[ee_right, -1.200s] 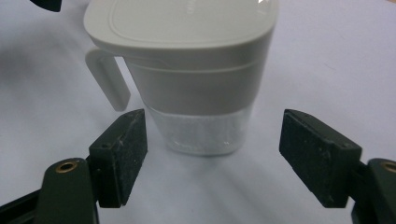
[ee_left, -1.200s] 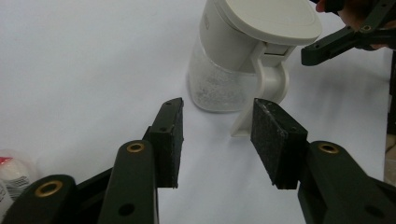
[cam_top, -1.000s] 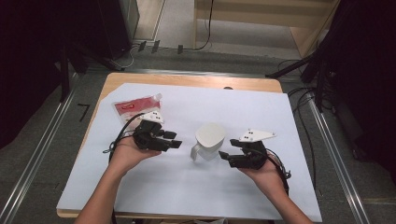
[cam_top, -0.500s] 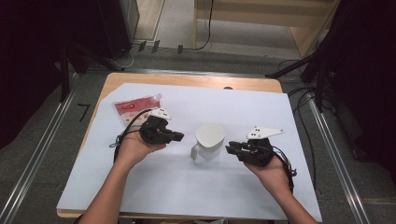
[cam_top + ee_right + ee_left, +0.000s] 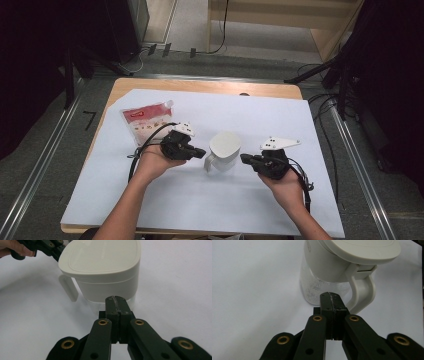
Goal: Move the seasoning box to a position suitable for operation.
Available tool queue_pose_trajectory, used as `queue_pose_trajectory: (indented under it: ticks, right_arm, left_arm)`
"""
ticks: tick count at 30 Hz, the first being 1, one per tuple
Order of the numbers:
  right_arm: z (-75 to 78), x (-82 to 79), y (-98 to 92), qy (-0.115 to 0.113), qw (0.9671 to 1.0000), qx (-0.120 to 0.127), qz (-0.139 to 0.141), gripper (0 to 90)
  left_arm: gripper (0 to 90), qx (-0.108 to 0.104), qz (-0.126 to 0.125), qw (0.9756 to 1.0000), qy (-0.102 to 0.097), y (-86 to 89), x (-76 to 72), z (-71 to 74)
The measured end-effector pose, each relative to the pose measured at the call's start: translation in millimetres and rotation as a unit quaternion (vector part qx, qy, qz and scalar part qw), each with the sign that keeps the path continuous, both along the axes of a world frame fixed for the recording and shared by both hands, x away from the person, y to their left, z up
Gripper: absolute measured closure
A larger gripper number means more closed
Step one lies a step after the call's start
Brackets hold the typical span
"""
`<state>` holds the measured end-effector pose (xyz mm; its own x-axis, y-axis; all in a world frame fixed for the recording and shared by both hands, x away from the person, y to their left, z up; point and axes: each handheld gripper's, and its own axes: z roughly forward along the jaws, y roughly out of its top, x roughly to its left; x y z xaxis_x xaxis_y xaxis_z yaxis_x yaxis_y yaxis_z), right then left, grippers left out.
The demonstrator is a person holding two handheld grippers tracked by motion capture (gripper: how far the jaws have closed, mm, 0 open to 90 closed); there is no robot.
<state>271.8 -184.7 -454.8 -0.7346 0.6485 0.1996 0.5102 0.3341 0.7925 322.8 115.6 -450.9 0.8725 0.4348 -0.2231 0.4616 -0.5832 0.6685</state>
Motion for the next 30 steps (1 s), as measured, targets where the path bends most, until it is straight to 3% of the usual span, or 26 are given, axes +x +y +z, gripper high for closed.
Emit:
queue_pose_trajectory:
  ticks: [5,16,21,30]
  right_arm:
    - [-1.1,-0.4,4.3,0.004,1.0,0.001,0.005,90.0]
    - [-3.3,1.5,11.1,0.005,1.0,0.004,0.003,90.0]
    - [-5.0,2.7,11.8,0.002,1.0,-0.004,-0.001,90.0]
    - [-6.6,6.9,10.4,0.003,1.0,0.002,-0.009,90.0]
  left_arm:
    - [90.0,-0.009,-0.004,0.9999,0.003,-1.3,-0.1,0.2]
    - [90.0,-0.002,-0.007,1.0,0.003,-6.2,-5.7,1.7]
    - [90.0,-0.011,-0.007,0.9998,0.018,-7.3,-8.2,-0.7]
    - [90.0,-0.008,-0.018,0.9997,0.015,-16.1,-14.7,-1.4]
